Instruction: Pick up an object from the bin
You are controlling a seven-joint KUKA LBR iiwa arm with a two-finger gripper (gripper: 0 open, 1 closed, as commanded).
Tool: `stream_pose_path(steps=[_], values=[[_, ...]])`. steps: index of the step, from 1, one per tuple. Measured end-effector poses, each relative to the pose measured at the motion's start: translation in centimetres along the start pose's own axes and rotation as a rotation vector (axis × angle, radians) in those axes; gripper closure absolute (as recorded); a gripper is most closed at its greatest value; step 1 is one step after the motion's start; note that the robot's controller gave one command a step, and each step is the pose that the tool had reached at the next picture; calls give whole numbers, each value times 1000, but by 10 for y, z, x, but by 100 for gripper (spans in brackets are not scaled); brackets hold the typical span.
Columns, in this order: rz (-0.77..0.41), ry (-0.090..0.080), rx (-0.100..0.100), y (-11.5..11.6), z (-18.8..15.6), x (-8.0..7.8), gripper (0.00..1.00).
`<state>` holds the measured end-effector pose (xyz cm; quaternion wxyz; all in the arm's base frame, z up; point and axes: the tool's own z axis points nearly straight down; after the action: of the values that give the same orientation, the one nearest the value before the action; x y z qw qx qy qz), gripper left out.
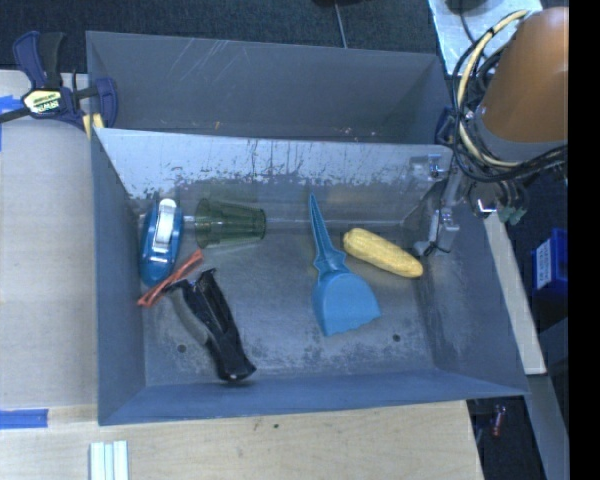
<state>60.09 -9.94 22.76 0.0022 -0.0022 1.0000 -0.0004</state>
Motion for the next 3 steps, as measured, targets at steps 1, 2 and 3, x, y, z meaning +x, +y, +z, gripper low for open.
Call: stream_pose_path(steps=[1, 2, 3], values=[[0, 0, 0, 0, 0, 0, 0], [-52, 4, -2, 19, 79, -10, 0], [0, -10, 3, -2, 75, 17, 0]])
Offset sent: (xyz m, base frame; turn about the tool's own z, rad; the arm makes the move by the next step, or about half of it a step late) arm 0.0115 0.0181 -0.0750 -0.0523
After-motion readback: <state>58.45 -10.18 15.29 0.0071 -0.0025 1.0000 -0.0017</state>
